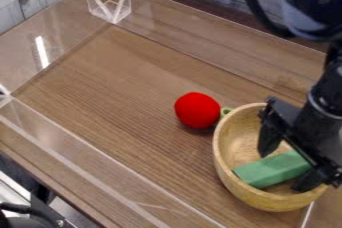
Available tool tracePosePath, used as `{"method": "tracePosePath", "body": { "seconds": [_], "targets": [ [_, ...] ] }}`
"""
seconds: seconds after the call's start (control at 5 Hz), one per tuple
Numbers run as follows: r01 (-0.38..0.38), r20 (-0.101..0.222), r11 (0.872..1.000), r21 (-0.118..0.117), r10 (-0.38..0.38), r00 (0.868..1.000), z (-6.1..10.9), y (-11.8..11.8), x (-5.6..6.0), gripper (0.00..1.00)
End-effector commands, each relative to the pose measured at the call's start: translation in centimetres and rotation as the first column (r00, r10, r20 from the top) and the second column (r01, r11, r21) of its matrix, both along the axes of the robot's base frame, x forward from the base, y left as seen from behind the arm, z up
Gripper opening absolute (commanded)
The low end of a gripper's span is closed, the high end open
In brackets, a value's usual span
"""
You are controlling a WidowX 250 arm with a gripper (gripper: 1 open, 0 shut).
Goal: Put the green stick in the brown bowl
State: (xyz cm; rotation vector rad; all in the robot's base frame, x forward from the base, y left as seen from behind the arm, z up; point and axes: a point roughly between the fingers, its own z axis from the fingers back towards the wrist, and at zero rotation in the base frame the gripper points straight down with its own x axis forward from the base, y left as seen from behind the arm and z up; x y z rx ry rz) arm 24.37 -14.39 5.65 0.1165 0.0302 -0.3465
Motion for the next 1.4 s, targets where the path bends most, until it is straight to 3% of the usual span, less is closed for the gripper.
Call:
{"method": "tracePosePath", "body": {
  "seconds": [0.0, 0.2, 0.6, 1.0, 1.2],
  "targets": [
    [0.021, 0.072, 0.999, -0.034, -0.019, 0.997, 2.9, -0.7, 1.8, 1.00],
    [0.025, 0.052, 0.999, -0.032, -0.023, 0.998, 2.5, -0.4, 2.8, 1.00],
    [0.125, 0.007, 0.992, -0.029, -0.124, 0.992, -1.4, 0.6, 3.2, 1.00],
    [0.021, 0.024, 1.000, -0.012, -0.021, 0.999, -0.4, -0.2, 3.0, 1.00],
    [0.038, 0.033, 0.999, -0.007, -0.038, 0.999, 0.5, 0.1, 3.4, 1.00]
  ]
}}
